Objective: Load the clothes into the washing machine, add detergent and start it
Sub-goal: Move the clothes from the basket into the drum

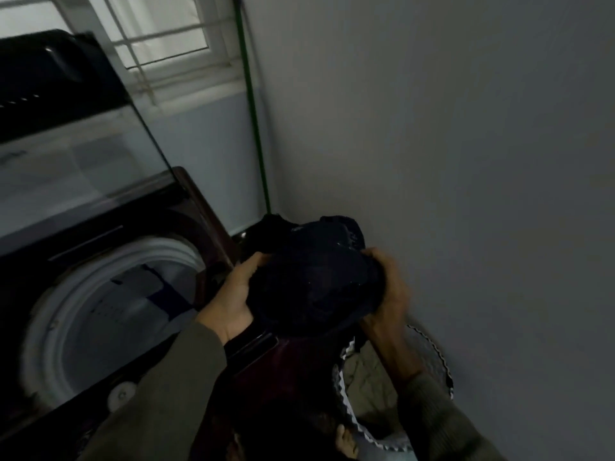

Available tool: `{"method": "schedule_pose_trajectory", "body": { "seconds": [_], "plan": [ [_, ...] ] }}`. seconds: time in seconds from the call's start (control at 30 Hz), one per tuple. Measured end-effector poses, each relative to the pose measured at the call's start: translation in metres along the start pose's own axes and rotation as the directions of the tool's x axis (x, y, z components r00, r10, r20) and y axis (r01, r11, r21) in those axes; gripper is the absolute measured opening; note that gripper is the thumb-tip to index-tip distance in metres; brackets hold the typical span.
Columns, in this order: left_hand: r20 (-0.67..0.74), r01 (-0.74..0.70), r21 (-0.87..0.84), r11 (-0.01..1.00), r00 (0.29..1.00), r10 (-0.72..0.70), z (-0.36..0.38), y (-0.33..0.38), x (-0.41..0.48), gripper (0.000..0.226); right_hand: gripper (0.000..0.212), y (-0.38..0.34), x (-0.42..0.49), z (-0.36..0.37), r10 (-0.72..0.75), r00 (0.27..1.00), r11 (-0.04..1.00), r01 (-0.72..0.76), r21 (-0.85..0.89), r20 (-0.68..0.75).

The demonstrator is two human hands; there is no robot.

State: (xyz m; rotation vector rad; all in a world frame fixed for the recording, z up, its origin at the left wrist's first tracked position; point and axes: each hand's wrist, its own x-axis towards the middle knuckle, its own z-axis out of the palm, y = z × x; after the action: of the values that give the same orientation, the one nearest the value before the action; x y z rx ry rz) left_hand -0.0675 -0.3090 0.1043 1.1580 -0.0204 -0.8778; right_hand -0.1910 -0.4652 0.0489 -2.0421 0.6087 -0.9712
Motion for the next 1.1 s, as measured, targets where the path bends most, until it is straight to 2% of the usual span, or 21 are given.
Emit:
{"method": "schedule_pose_trajectory", "body": {
  "seconds": [0.03, 0.07, 0.1, 0.13, 0.17, 0.23, 0.3, 0.37, 0.43, 0.5, 0.63, 0.77, 0.87, 0.93, 1.03, 1.1],
  "plan": [
    [-0.049, -0.039, 0.084, 0.996, 0.998, 0.044, -0.003, 0.004, -0.001, 0.033, 0.035, -0.009, 0.004, 0.011, 0.006, 1.000, 0.999, -0.006, 0.039, -0.011],
    [-0.099, -0.080, 0.157, 0.984, 0.990, 0.096, -0.010, 0.008, 0.000, 0.021, 0.037, -0.014, 0.009, 0.019, 0.096, 0.995, 0.981, -0.094, 0.172, -0.001],
    [-0.139, -0.129, 0.226, 0.965, 0.977, 0.163, -0.016, 0.012, -0.001, 0.025, 0.031, -0.017, 0.010, 0.028, 0.065, 0.998, 0.984, -0.067, 0.163, 0.019],
    [-0.145, -0.179, 0.298, 0.938, 0.962, 0.230, -0.023, 0.017, -0.001, 0.036, 0.026, -0.030, 0.019, 0.038, 0.068, 0.997, 0.992, -0.071, 0.106, 0.035],
    [-0.165, -0.233, 0.356, 0.905, 0.938, 0.306, -0.027, 0.025, -0.004, 0.047, 0.027, -0.040, 0.026, 0.048, 0.037, 0.998, 0.992, -0.043, 0.120, 0.057],
    [-0.217, -0.293, 0.348, 0.891, 0.899, 0.380, -0.037, 0.039, -0.014, 0.056, 0.033, -0.057, 0.032, 0.066, 0.016, 0.997, 0.985, -0.029, 0.171, 0.079],
    [-0.201, -0.286, 0.235, 0.929, 0.921, 0.334, -0.052, 0.056, -0.025, 0.076, 0.041, -0.078, 0.036, 0.083, -0.051, 0.993, 0.996, 0.043, 0.074, 0.107],
    [-0.142, -0.271, 0.275, 0.922, 0.937, 0.318, -0.067, 0.075, -0.035, 0.098, 0.045, -0.101, 0.037, 0.105, -0.180, 0.975, 0.977, 0.192, -0.091, 0.127],
    [-0.167, -0.275, 0.303, 0.912, 0.927, 0.335, -0.079, 0.093, -0.045, 0.107, 0.045, -0.122, 0.034, 0.127, -0.228, 0.953, 0.968, 0.243, -0.055, 0.201],
    [-0.258, -0.282, 0.280, 0.918, 0.898, 0.355, -0.094, 0.107, -0.052, 0.100, 0.044, -0.142, 0.028, 0.147, -0.282, 0.924, 0.959, 0.278, 0.052, 0.258],
    [-0.283, -0.334, 0.174, 0.926, 0.884, 0.372, -0.132, 0.129, -0.069, 0.054, 0.041, -0.177, 0.021, 0.181, -0.389, 0.859, 0.915, 0.318, 0.250, 0.333],
    [-0.368, -0.313, -0.042, 0.949, 0.888, 0.277, -0.177, 0.140, -0.076, 0.044, 0.043, -0.194, 0.029, 0.224, -0.457, 0.747, 0.871, 0.265, 0.414, 0.483],
    [-0.375, -0.297, -0.197, 0.934, 0.904, 0.208, -0.209, 0.140, -0.077, 0.045, 0.066, -0.208, 0.035, 0.254, -0.408, 0.699, 0.877, 0.122, 0.465, 0.587],
    [-0.376, -0.326, -0.243, 0.914, 0.900, 0.221, -0.230, 0.137, -0.074, 0.054, 0.076, -0.217, 0.034, 0.271, -0.334, 0.727, 0.888, 0.030, 0.458, 0.600],
    [-0.401, -0.402, -0.293, 0.868, 0.875, 0.270, -0.261, 0.132, -0.065, 0.054, 0.073, -0.220, 0.024, 0.299, -0.220, 0.803, 0.946, 0.036, 0.323, 0.553],
    [-0.439, -0.445, -0.295, 0.846, 0.849, 0.294, -0.280, 0.127, -0.057, 0.056, 0.078, -0.216, 0.015, 0.315, -0.060, 0.800, 0.993, -0.011, 0.115, 0.597]
  ]
}}
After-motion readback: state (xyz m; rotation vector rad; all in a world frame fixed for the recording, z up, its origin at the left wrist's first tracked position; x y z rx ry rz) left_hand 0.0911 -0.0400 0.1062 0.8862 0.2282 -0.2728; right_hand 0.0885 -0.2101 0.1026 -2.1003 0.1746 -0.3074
